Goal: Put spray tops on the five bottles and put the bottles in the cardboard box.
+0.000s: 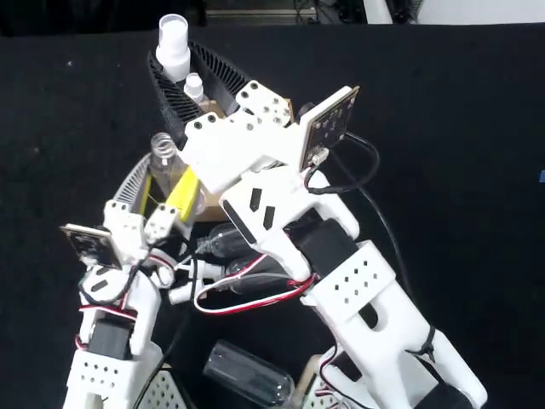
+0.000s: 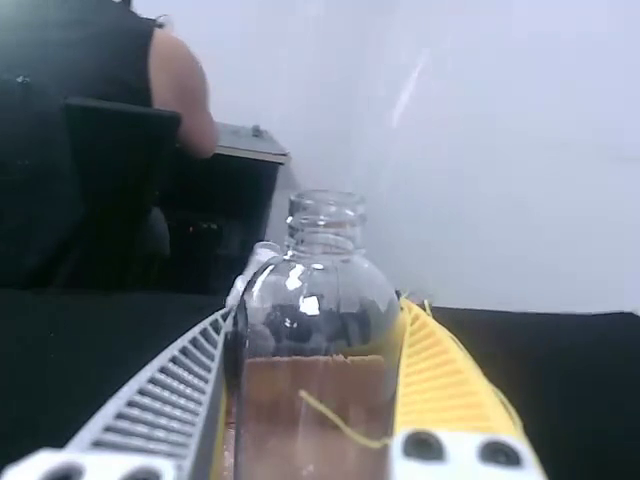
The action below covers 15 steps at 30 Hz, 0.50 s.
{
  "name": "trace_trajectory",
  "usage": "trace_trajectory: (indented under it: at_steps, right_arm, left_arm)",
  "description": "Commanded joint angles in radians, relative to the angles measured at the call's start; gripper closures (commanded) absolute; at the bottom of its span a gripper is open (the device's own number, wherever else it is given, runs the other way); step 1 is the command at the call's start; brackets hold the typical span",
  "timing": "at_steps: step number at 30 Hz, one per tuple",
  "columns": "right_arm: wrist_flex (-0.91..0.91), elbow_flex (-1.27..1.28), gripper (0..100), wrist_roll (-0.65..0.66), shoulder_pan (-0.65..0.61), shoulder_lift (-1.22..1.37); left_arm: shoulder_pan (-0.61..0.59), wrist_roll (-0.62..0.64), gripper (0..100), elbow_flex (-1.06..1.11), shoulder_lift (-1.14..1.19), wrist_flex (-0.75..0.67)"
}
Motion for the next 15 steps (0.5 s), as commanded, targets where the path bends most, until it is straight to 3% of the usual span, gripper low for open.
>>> trace_trajectory:
  at_steps: [1,9,15]
  right_arm:
    - [-0.02,-0.073,98.0,-0.011,0.017,-0.053]
    - [-0.018,-0.067,98.0,-0.006,0.008,-0.076]
    - [0.048,-0.051,97.9,-0.006,0.006,-0.15]
  left_arm:
    - [0.07,-0.137,97,0.022,-0.011,0.003]
    - [0.085,-0.167,97,0.022,-0.009,0.029]
    - [0.077,-0.012,97,0.022,-0.009,0.054]
